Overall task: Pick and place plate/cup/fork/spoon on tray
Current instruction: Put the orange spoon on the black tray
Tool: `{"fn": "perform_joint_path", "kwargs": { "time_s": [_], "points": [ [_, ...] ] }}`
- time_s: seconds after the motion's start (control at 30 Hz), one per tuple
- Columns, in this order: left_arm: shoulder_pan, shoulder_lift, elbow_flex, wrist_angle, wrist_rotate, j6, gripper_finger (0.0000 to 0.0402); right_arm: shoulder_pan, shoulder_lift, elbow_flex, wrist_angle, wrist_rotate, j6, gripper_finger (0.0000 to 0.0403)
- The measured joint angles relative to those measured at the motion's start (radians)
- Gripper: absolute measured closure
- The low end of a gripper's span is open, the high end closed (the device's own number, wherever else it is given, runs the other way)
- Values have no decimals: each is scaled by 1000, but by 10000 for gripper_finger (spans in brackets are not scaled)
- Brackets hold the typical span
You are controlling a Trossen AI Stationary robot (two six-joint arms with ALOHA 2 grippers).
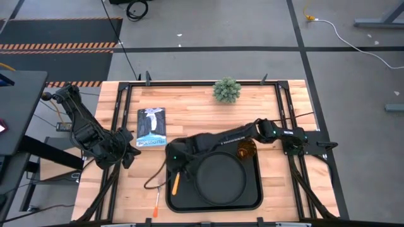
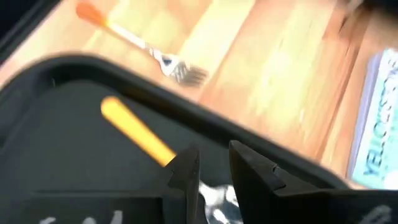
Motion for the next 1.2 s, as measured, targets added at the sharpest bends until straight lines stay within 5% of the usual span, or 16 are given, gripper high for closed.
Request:
{"fn": "perform_joint_path", "kwargs": {
  "time_s": [0.63,1.2],
  "points": [
    [0,0,0,-2,-15,68,392,144,0,-21,-12,318,199,304],
    [0,0,0,9,-32,84,392,116,0,-232,71,446,222,202]
  ]
}}
